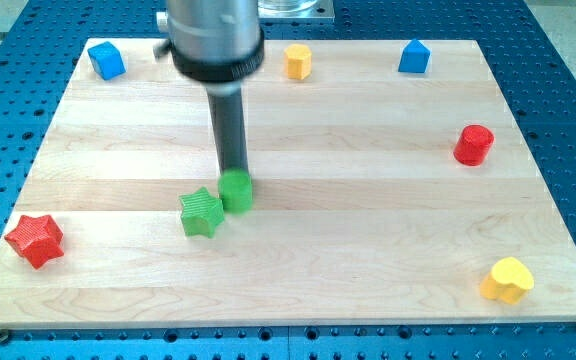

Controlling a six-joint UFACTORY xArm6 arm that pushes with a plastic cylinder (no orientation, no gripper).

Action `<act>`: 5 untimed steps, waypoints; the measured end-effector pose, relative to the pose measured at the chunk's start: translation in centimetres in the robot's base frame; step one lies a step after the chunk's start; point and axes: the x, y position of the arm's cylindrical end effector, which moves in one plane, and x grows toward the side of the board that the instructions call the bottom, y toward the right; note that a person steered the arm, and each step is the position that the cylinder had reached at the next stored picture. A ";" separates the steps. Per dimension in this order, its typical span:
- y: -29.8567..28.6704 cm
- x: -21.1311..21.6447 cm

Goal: Move the green star vertically to the red star

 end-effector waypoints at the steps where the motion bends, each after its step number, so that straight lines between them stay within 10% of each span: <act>1: 1.1 -0.6; 3: 2.2 7.6; 5: -8.7 2.2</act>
